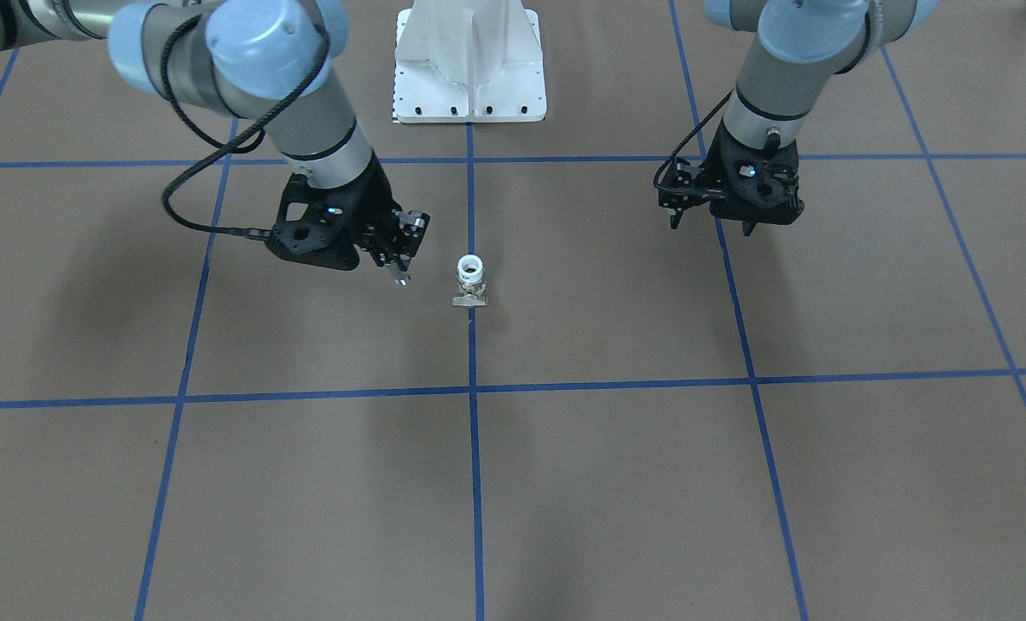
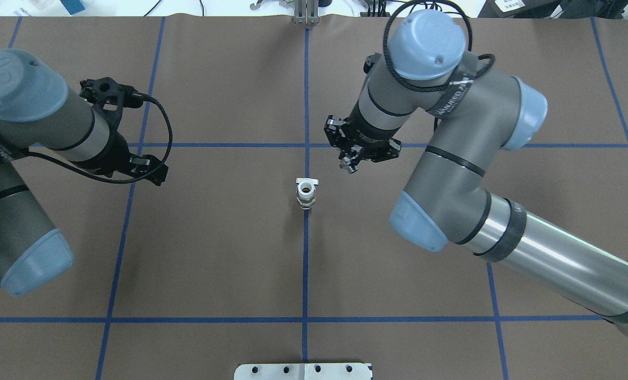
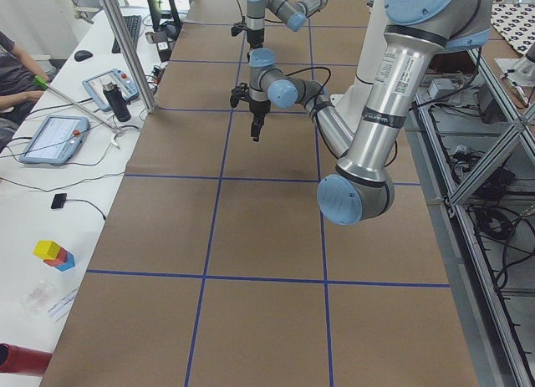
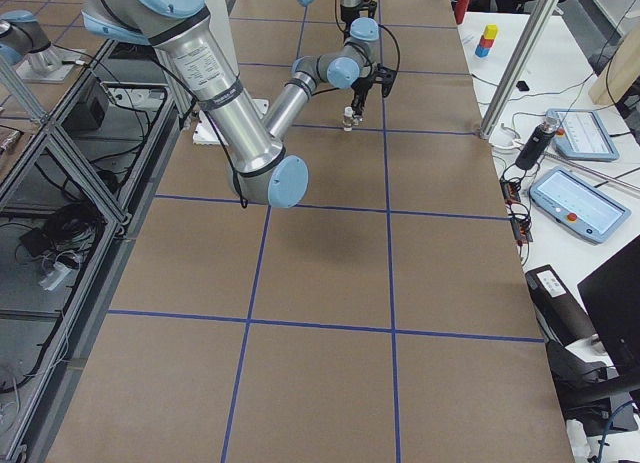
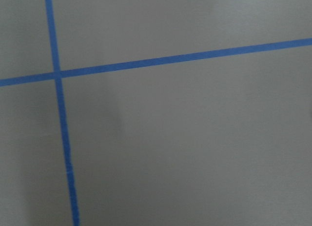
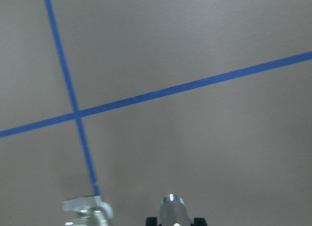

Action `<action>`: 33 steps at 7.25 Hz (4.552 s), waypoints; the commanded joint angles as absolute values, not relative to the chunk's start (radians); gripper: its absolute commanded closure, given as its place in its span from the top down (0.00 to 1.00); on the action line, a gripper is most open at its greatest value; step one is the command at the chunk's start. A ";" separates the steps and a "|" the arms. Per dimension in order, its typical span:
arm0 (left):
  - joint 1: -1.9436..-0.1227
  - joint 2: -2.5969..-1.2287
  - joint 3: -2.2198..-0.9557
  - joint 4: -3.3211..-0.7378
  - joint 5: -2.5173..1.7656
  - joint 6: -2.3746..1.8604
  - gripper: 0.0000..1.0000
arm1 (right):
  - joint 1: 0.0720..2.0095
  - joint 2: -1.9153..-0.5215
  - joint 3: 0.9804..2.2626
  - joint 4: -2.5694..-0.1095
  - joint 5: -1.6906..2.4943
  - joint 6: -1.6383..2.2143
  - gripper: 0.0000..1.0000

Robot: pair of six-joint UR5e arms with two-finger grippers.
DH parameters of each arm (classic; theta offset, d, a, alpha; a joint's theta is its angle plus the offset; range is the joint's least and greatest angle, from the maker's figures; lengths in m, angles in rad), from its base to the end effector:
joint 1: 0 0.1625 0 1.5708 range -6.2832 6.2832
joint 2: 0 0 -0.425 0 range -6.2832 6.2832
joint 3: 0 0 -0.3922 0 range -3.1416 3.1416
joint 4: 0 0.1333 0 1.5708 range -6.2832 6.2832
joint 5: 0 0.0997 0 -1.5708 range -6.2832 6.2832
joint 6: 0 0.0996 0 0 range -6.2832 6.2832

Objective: Assemble PPR valve and pipe with both arms
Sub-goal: 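Position the metal pipe above the valve with the right gripper while the left arm withdraws, then lower the metal pipe into the top of the valve with the right gripper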

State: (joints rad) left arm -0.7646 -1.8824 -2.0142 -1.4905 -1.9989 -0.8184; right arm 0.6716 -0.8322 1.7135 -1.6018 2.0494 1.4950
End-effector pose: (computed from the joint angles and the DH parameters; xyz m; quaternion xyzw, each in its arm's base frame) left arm 0.3335 -0.4474 0.3067 0.0770 0.3726 0.0647 0.9225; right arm -0.4684 -0.4840 0.1575 -0.0547 -0.4519 0.1663 0.8747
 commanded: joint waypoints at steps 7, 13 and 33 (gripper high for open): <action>-0.785 -1.752 -2.013 -1.638 -1.999 -0.782 0.99 | 0.577 -0.750 1.637 -1.609 1.977 1.695 0.00; -0.785 -1.753 -2.013 -1.638 -1.999 -0.784 0.99 | 0.569 -0.747 1.637 -1.609 1.976 1.672 0.00; -0.785 -1.753 -2.011 -1.638 -1.999 -0.787 0.99 | 0.549 -0.744 1.601 -1.598 1.954 1.648 0.00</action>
State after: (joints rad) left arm -0.7854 -1.7533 -2.0111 -1.6383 -1.9988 -0.7869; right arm 0.5492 -0.7440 1.6020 -1.6002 1.9543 1.6552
